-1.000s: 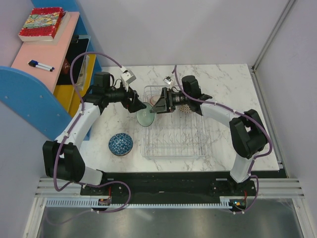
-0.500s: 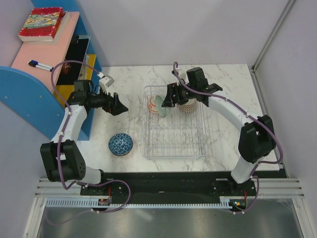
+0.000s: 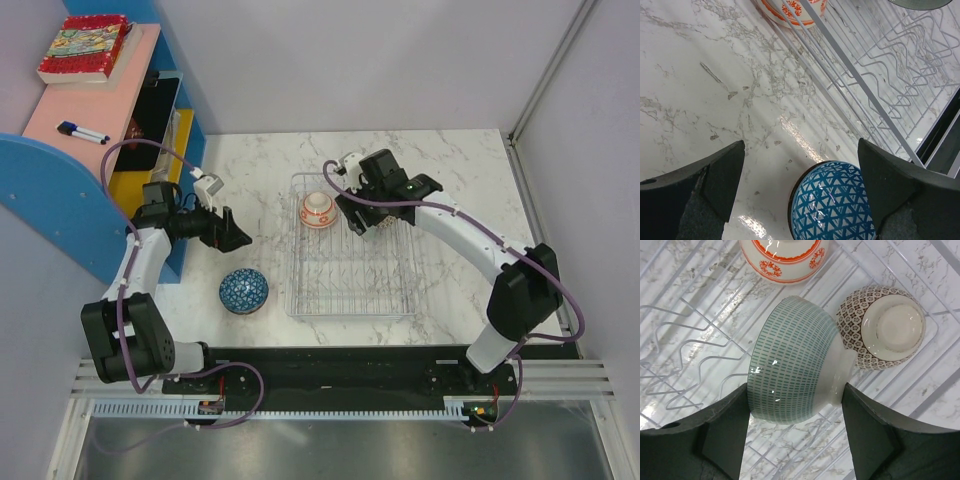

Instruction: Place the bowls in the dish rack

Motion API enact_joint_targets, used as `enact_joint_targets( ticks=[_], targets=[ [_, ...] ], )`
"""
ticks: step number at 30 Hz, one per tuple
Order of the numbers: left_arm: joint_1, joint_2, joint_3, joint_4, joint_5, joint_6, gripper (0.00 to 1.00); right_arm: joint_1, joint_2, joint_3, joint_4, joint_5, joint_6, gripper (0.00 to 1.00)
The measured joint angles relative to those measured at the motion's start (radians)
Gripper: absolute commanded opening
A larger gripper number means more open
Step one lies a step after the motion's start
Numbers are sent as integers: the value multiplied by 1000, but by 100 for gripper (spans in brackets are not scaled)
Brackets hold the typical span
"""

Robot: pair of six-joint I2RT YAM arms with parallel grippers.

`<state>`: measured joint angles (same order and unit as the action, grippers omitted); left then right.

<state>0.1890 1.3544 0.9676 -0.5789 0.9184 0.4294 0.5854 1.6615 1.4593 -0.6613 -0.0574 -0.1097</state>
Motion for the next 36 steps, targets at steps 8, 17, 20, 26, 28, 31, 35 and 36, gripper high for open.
enact_joint_targets(
  ticks=[8, 17, 20, 26, 28, 31, 35, 36],
  targets=[
    [8, -9, -16, -1, 8, 8, 100, 105, 19, -18, 8, 209, -87, 0],
    [13, -9, -19, -1, 12, 11, 100, 152, 143, -16, 20, 346, -172, 0],
    [13, -9, -19, -1, 24, 11, 100, 179, 171, 5, 29, 381, -204, 0],
    [13, -9, -23, 0, 31, 17, 100, 221, 214, 42, 28, 428, -265, 0],
    [13, -9, -25, 0, 33, 18, 100, 233, 230, 53, 28, 444, -289, 0],
    [16, -9, -26, 0, 34, 21, 100, 250, 252, 67, 26, 471, -323, 0],
    [18, -9, -26, 0, 35, 24, 100, 274, 279, 72, 29, 512, -383, 4],
    [18, -9, -26, -1, 35, 25, 100, 278, 285, 73, 29, 519, -395, 5]
  ],
)
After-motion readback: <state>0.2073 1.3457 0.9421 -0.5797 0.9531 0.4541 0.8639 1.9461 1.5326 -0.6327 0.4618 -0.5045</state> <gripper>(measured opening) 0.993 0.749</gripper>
